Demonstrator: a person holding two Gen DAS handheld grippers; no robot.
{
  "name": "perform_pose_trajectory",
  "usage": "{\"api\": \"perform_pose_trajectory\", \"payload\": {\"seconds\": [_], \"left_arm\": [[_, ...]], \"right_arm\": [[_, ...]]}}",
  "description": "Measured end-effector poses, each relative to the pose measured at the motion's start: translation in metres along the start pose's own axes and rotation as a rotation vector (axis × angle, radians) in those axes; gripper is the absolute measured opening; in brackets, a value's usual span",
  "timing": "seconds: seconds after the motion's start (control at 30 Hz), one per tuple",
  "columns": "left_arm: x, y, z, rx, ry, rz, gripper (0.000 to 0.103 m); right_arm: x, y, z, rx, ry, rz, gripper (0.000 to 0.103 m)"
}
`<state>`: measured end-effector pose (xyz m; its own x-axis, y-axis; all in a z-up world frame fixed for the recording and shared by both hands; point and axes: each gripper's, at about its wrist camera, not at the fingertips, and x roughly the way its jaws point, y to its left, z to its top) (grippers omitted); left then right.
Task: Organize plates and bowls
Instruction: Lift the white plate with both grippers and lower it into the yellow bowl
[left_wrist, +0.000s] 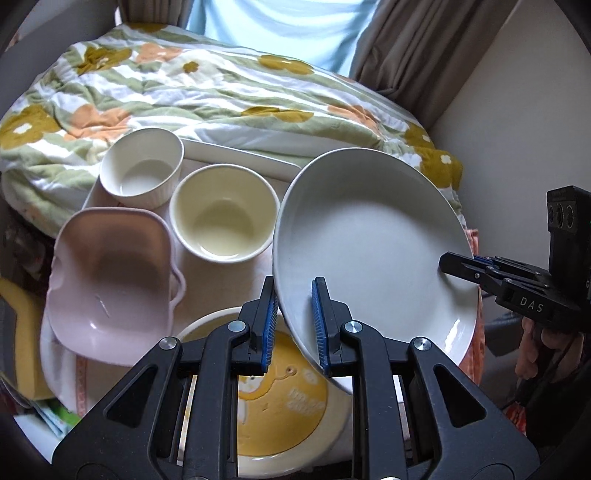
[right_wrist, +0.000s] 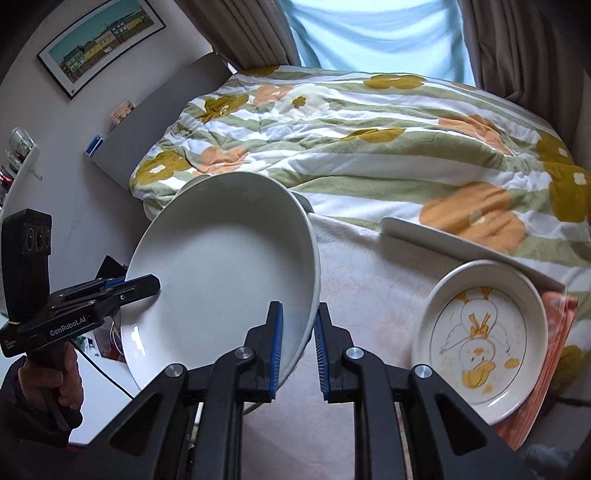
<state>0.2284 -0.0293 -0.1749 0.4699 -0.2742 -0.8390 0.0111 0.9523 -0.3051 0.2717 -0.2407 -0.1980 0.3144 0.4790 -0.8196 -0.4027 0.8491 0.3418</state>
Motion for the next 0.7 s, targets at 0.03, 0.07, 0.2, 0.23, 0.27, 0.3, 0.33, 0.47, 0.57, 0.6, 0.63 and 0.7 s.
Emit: {"api": "perform_pose_trajectory", "payload": {"seconds": [0.03, 0.07, 0.2, 0.23, 0.27, 0.3, 0.33, 0.47, 0.57, 0.6, 0.63, 0.7], "left_arm": [[-0.003, 0.007, -0.004, 0.021, 0.013, -0.013, 0.016], [-0.006, 0.013, -0.008, 0.04, 0.031, -0.026, 0.016], [-0.013, 0.041, -0.027, 0.104, 0.095, -0.071, 0.016], [-0.014, 0.046, -0.033, 0.117, 0.105, -0.071, 0.016], [-0.016, 0.051, -0.038, 0.127, 0.112, -0.073, 0.016], [-0.017, 0.056, -0.043, 0.136, 0.12, -0.076, 0.016], [-0.017, 0.059, -0.049, 0.144, 0.13, -0.078, 0.016], [-0.004, 0.079, -0.069, 0.141, 0.179, -0.088, 0.016], [0.006, 0.091, -0.081, 0.145, 0.204, -0.104, 0.016], [0.009, 0.093, -0.085, 0.145, 0.211, -0.11, 0.016], [0.013, 0.096, -0.088, 0.144, 0.216, -0.113, 0.016], [0.02, 0.1, -0.092, 0.143, 0.221, -0.108, 0.016]], "right_arm": [[-0.001, 0.01, -0.008, 0.023, -0.012, -0.016, 0.016], [-0.002, 0.019, -0.016, 0.048, -0.023, -0.034, 0.016], [0.004, 0.052, -0.054, 0.154, -0.04, -0.073, 0.016], [0.007, 0.058, -0.062, 0.187, -0.038, -0.069, 0.015], [0.009, 0.063, -0.07, 0.215, -0.035, -0.067, 0.015], [0.012, 0.069, -0.078, 0.236, -0.036, -0.072, 0.016], [0.015, 0.075, -0.084, 0.249, -0.036, -0.084, 0.016], [0.028, 0.09, -0.107, 0.293, -0.039, -0.124, 0.016], [0.038, 0.094, -0.122, 0.301, -0.041, -0.142, 0.015], [0.042, 0.095, -0.125, 0.283, -0.043, -0.153, 0.016], [0.045, 0.096, -0.128, 0.272, -0.047, -0.161, 0.015], [0.053, 0.099, -0.134, 0.269, -0.05, -0.168, 0.015]]}}
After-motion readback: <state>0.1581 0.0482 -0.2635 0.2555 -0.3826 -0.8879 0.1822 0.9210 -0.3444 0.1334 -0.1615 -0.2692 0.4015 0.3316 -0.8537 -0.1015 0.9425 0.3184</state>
